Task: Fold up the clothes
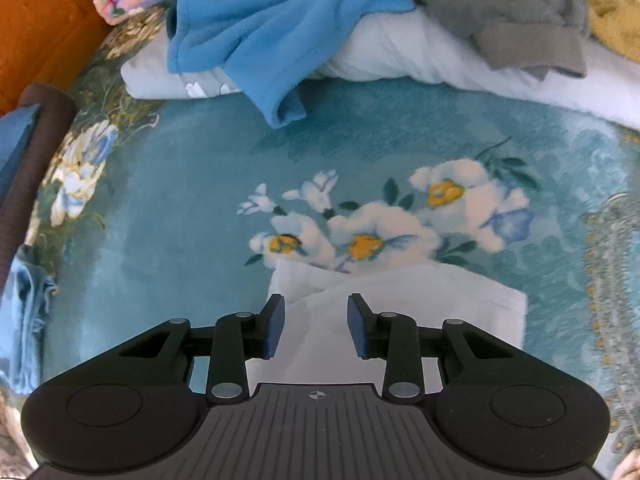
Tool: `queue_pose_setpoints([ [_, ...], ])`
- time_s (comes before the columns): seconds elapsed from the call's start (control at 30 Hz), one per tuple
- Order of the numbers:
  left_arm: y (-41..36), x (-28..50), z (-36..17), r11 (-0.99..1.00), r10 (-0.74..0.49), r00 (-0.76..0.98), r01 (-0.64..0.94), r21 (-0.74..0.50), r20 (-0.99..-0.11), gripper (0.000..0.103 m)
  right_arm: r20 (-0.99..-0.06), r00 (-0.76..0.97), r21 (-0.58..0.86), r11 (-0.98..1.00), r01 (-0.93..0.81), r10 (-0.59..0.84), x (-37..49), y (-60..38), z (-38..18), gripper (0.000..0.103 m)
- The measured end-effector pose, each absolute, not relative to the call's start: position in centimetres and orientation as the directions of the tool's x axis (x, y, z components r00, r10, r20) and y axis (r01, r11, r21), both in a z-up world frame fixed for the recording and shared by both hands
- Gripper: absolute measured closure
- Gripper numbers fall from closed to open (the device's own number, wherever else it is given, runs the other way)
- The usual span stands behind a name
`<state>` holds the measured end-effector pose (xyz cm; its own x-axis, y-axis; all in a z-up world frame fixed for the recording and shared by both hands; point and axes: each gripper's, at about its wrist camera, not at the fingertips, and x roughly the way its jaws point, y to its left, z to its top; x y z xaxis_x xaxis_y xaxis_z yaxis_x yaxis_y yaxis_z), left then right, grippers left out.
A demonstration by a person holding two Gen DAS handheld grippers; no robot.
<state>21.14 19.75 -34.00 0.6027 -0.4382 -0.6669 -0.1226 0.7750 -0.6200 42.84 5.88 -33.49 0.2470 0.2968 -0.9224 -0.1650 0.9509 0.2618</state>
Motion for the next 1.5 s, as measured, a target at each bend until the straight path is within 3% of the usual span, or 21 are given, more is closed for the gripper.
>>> queue_pose_setpoints([
  [0.33,20.0,21.9,-35.5,0.753,-0.424,0.597,-0.185,-0.631,-0.681,0.082,-0.945,0.174,0.244,0.951,-0.192,0.278,43.3,8.3,-35.7,0.076],
  [0.4,20.1,21.8,-35.4,0.753,-0.417,0.603,-0.191,-0.63,-0.68,0.083,-0.943,0.175,0.249,0.95,-0.19,0.282,43.3,8.3,-35.9,0.098],
  [0.9,21.3,21.1,-34.7,0.762,-0.376,0.626,-0.211,-0.613,-0.683,0.085,-0.919,0.228,0.273,0.937,-0.218,0.321,43.3,7.8,-34.6,0.098],
  [0.97,21.7,21.0,-34.0,0.761,-0.375,0.645,-0.196,-0.618,-0.666,0.084,-0.898,0.269,0.282,0.925,-0.255,0.348,42.8,7.2,-33.0,0.093],
  [1.03,22.3,21.2,-33.7,0.768,-0.368,0.651,-0.189,-0.612,-0.664,0.079,-0.865,0.327,0.302,0.915,-0.268,0.381,41.6,5.6,-31.2,0.081],
  [1.07,22.6,21.5,-33.6,0.773,-0.368,0.648,-0.185,-0.606,-0.667,0.074,-0.846,0.356,0.315,0.91,-0.268,0.398,40.9,4.5,-30.5,0.066],
  [1.1,22.9,21.8,-33.5,0.778,-0.367,0.645,-0.182,-0.601,-0.67,0.07,-0.826,0.384,0.329,0.906,-0.268,0.413,40.2,3.5,-29.8,0.057],
  [1.17,23.3,22.6,-33.4,0.79,-0.361,0.64,-0.176,-0.587,-0.678,0.055,-0.823,0.394,0.342,0.91,-0.234,0.41,37.9,0.9,-30.2,0.056],
  [1.27,23.8,24.3,-33.6,0.794,-0.376,0.622,-0.165,-0.585,-0.686,0.041,-0.818,0.409,0.361,0.914,-0.183,0.405,34.4,-3.0,-30.9,0.044],
  [1.3,23.9,24.7,-33.8,0.792,-0.384,0.619,-0.161,-0.589,-0.686,0.039,-0.816,0.414,0.368,0.915,-0.166,0.403,33.2,-4.3,-31.2,0.039],
  [1.5,24.3,28.9,-35.6,0.759,-0.473,0.56,-0.133,-0.637,-0.68,0.032,-0.828,0.396,0.454,0.889,0.056,0.397,26.6,-10.1,-34.8,0.038],
])
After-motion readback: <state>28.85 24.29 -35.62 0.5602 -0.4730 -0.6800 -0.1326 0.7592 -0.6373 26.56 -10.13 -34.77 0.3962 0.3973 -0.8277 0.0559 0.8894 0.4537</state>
